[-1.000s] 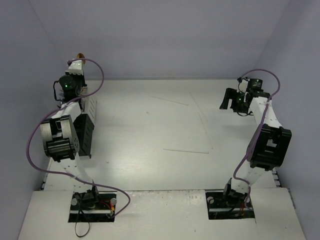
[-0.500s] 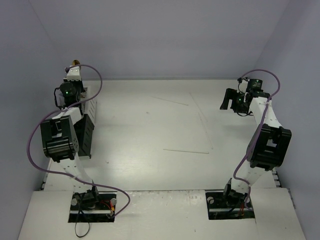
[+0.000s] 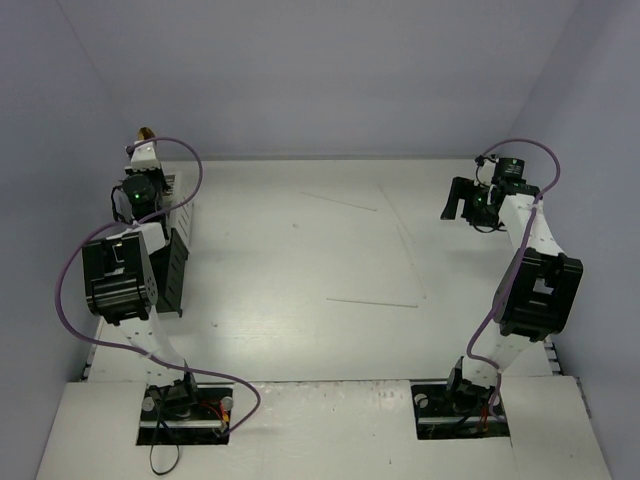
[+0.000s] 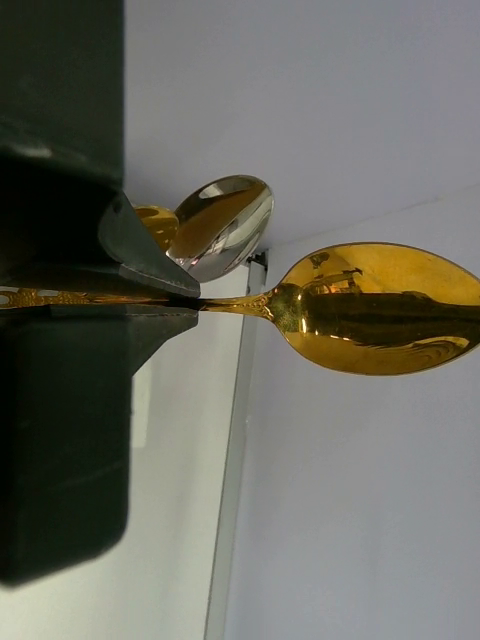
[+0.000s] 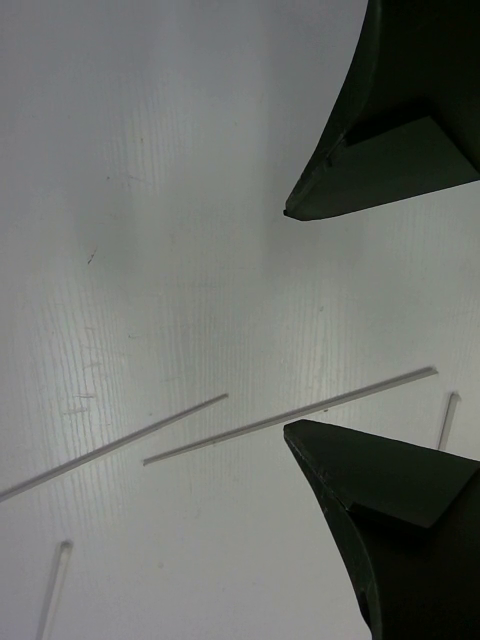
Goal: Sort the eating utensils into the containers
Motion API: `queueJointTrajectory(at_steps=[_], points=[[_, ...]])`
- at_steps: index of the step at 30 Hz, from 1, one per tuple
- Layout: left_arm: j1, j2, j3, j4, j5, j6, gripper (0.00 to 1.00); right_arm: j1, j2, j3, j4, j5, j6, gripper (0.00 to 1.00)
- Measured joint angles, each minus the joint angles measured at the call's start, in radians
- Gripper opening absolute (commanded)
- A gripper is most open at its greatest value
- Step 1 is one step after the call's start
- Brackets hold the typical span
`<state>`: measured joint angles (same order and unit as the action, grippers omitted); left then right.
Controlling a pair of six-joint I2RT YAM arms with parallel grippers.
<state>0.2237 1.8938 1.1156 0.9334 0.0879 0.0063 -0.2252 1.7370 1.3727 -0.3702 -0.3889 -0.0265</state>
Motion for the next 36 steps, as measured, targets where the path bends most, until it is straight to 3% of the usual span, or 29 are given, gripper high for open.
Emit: queueJointTrajectory(at_steps=[11,13,15,19,29,33,36], points=[[-0.001,-0.002,-0.044,0.116,-0.004,-0.037,0.03,0.017,0.000,0.000,0.000,0.023,-0.003,0.79],[-0.001,-0.002,-0.060,0.120,-0.005,-0.046,0.21,0.018,0.000,0.000,0.000,0.025,-0.003,0.79],[-0.002,-0.002,-0.066,0.121,-0.009,-0.058,0.51,0.020,0.000,0.000,0.000,0.027,-0.003,0.79],[-0.005,-0.016,-0.068,0.132,-0.009,-0.089,0.77,0.023,0.000,0.000,0.000,0.032,-0.003,0.79],[0.004,-0.198,-0.046,0.046,0.041,-0.165,0.78,0.031,0.004,0.003,0.000,0.033,-0.003,0.78],[0.047,-0.247,0.138,-0.176,0.174,-0.220,0.68,0.045,0.016,0.011,0.000,0.033,-0.008,0.74],[0.069,-0.233,0.411,-0.486,0.308,-0.218,0.66,0.062,0.020,0.011,0.000,0.045,-0.031,0.72]])
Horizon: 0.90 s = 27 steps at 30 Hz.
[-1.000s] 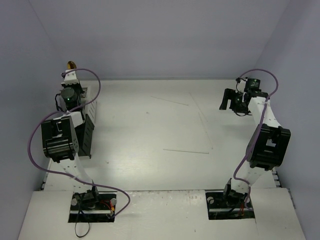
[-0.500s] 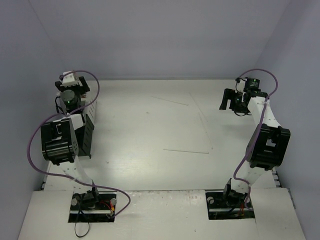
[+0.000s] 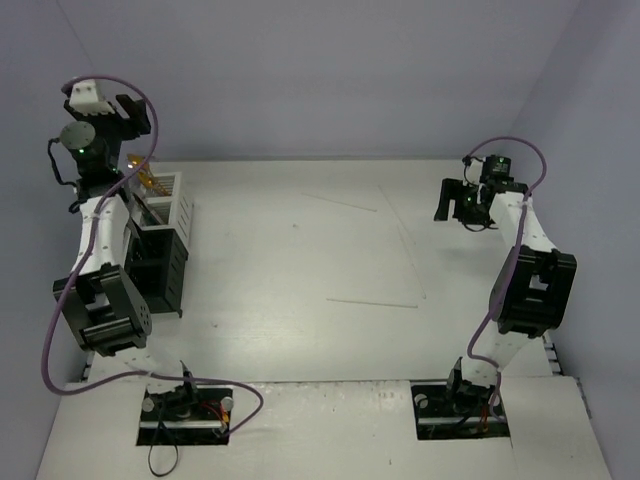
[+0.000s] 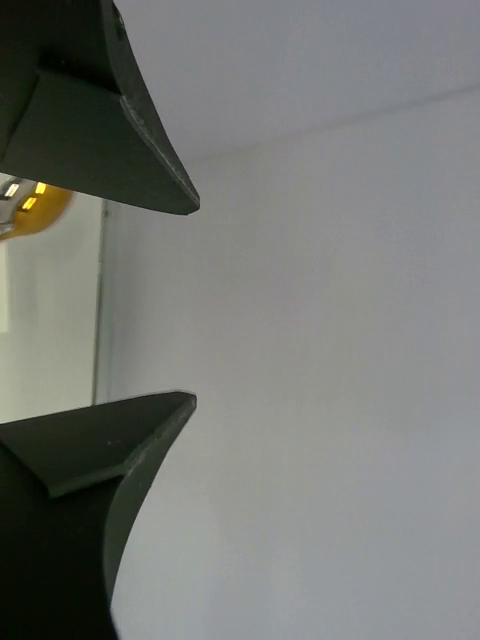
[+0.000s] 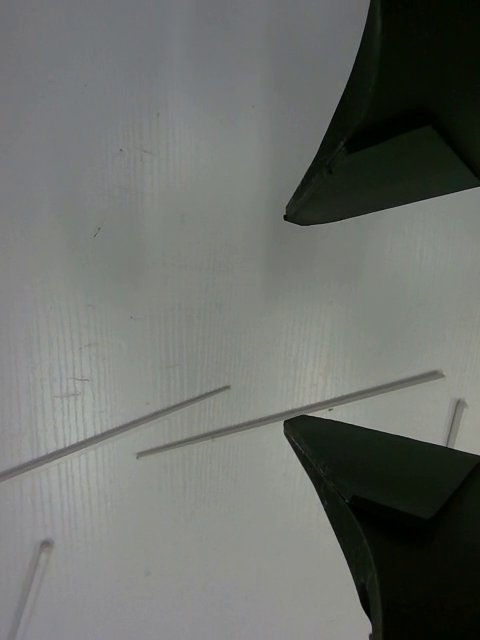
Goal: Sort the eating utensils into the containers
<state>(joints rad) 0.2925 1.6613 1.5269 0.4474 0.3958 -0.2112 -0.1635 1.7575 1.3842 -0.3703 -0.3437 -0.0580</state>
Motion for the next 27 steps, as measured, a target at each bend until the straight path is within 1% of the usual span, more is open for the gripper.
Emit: queueJointTrajectory(at_steps=[2,4,6,7,9,11,13,14,15,16,17,20,23,27], points=[[-0.009,0.010,0.176,-0.227,0.079,0.045,0.63,0.020,0.001,0.000,-0.001,0.023,-0.024,0.71],[-0.049,0.023,0.327,-0.441,0.133,0.135,0.62,0.047,0.001,0.000,-0.002,0.049,-0.052,0.71],[-0.142,0.013,0.387,-0.643,0.165,0.278,0.61,0.069,0.001,-0.001,-0.008,0.065,-0.078,0.70],[-0.204,0.002,0.385,-0.734,0.172,0.348,0.60,0.079,0.001,-0.002,-0.011,0.071,-0.091,0.70],[-0.363,-0.013,0.339,-0.904,0.174,0.479,0.59,0.090,0.001,-0.007,-0.016,0.077,-0.116,0.69],[-0.524,-0.001,0.281,-1.038,0.175,0.576,0.58,0.091,-0.003,-0.022,-0.019,0.074,-0.152,0.67],[-0.649,0.031,0.222,-1.153,0.195,0.637,0.57,0.090,-0.014,-0.044,-0.039,0.060,-0.204,0.63],[-0.696,0.050,0.198,-1.198,0.220,0.649,0.57,0.090,-0.025,-0.059,-0.051,0.048,-0.245,0.61],[-0.720,0.066,0.183,-1.233,0.240,0.657,0.57,0.090,-0.039,-0.075,-0.067,0.040,-0.272,0.59],[-0.740,0.081,0.170,-1.267,0.261,0.663,0.57,0.091,-0.054,-0.092,-0.082,0.033,-0.302,0.57],[-0.736,0.091,0.162,-1.286,0.286,0.659,0.57,0.097,-0.077,-0.114,-0.090,0.027,-0.350,0.55],[-0.689,0.101,0.147,-1.315,0.367,0.628,0.57,0.158,-0.160,-0.184,-0.153,0.025,-0.509,0.48],[-0.632,0.099,0.139,-1.307,0.430,0.576,0.58,0.290,-0.229,-0.237,-0.219,0.033,-0.642,0.43],[-0.596,0.078,0.108,-1.294,0.462,0.506,0.58,0.497,-0.244,-0.282,-0.278,0.044,-0.750,0.38]])
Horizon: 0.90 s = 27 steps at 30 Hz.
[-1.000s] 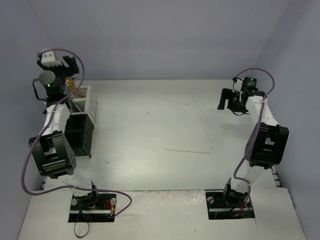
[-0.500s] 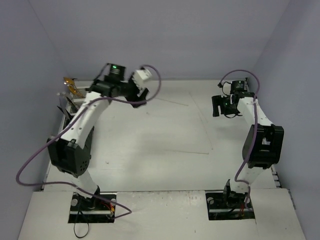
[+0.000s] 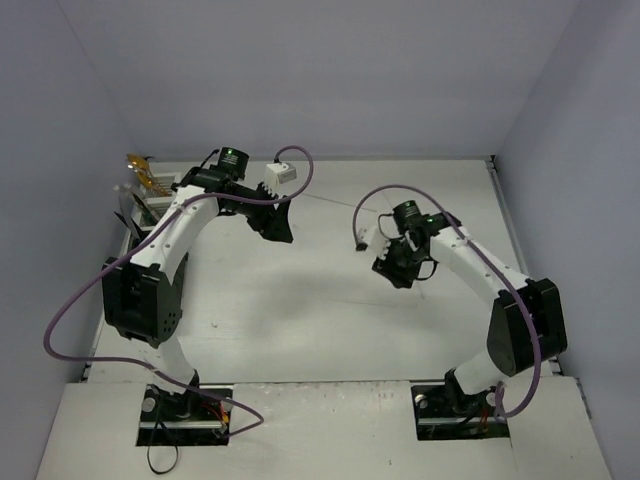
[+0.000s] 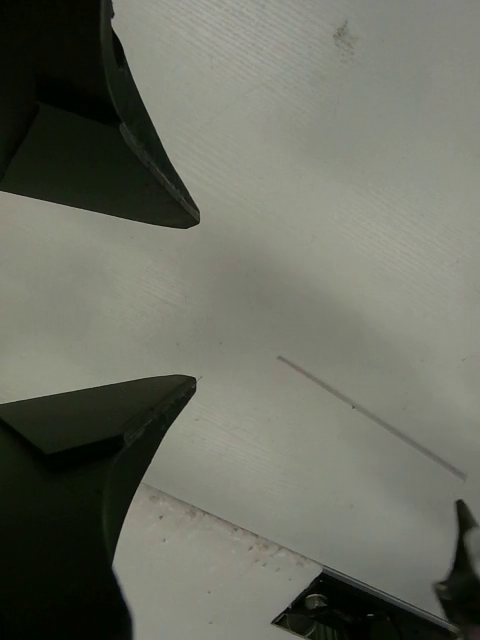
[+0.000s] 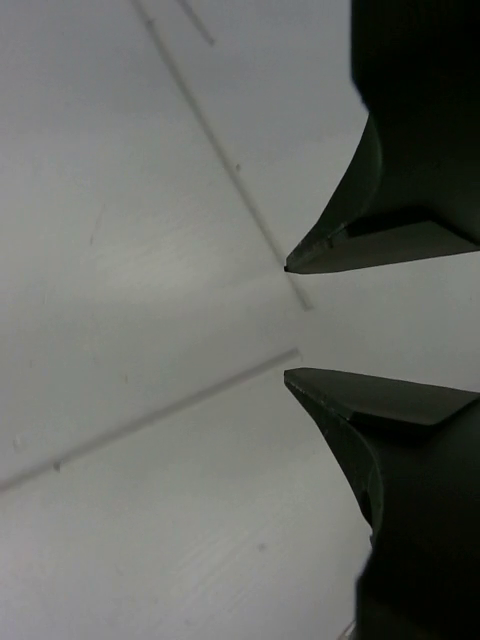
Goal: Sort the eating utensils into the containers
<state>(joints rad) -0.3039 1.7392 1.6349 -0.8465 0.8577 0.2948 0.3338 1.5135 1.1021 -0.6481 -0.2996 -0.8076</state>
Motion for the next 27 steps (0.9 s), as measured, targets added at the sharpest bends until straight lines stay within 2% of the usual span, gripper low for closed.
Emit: queueJointTrajectory(at_steps=[5,15,21,25,27], points=[[0.008,-0.033,-0.034,0.010,0.018,-0.055,0.58,0.127,0.070,-0.022,-0.043,0.021,-0.056,0.36],[0.038,-0.115,-0.093,0.028,0.020,-0.095,0.58,0.183,0.254,-0.017,-0.041,0.073,-0.088,0.32],[0.064,-0.126,-0.121,0.062,0.008,-0.130,0.58,0.207,0.269,-0.021,0.009,0.132,-0.076,0.22],[0.108,-0.135,-0.159,0.114,-0.015,-0.191,0.58,0.251,0.265,-0.054,0.063,0.207,-0.053,0.02],[0.134,-0.149,-0.183,0.146,-0.027,-0.224,0.58,0.272,0.260,-0.066,0.070,0.237,-0.041,0.00]])
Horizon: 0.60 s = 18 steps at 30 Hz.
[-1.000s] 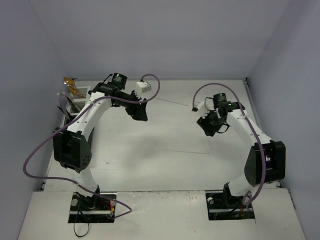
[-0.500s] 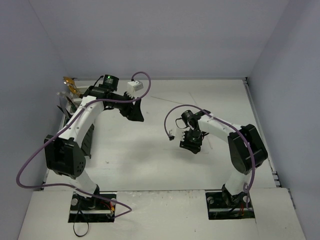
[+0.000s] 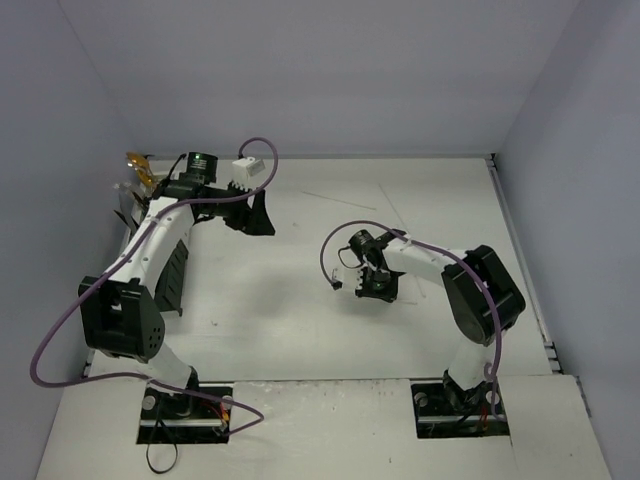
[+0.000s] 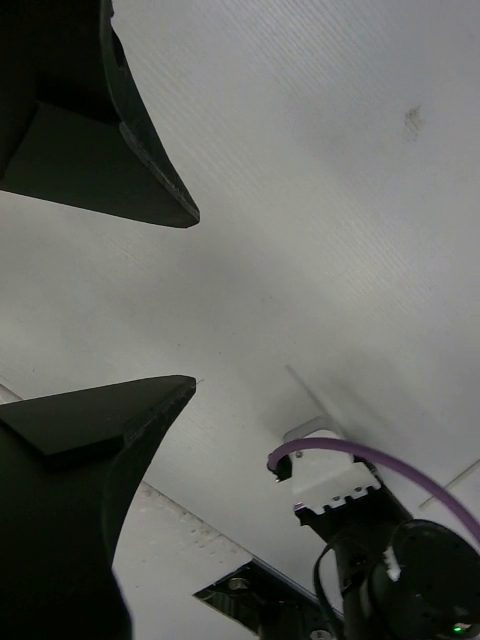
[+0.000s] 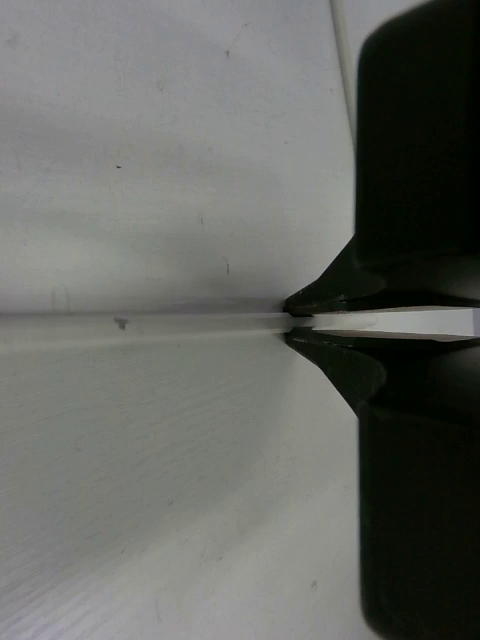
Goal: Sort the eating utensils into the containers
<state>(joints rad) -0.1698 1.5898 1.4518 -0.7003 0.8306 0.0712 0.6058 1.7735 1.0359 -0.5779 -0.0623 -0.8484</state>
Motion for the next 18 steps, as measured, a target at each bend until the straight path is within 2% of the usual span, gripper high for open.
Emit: queueJointTrajectory(at_steps=[4,7,13,16,18], points=[[0.047,-0.041,-0.044,0.045,-0.015,-0.076,0.58,0.026,-0.007,-0.007,0.008,0.037,0.025,0.00],[0.094,-0.077,-0.086,0.120,0.014,-0.152,0.63,0.030,-0.007,0.021,0.001,-0.003,0.059,0.00],[0.238,-0.180,-0.284,0.505,0.126,-0.450,0.69,0.001,-0.011,0.347,-0.032,-0.195,0.159,0.00],[0.230,-0.209,-0.327,0.612,0.139,-0.519,0.70,-0.017,-0.019,0.479,-0.009,-0.317,0.221,0.00],[0.174,-0.231,-0.346,0.660,0.131,-0.528,0.70,-0.026,-0.020,0.527,-0.002,-0.404,0.268,0.00]])
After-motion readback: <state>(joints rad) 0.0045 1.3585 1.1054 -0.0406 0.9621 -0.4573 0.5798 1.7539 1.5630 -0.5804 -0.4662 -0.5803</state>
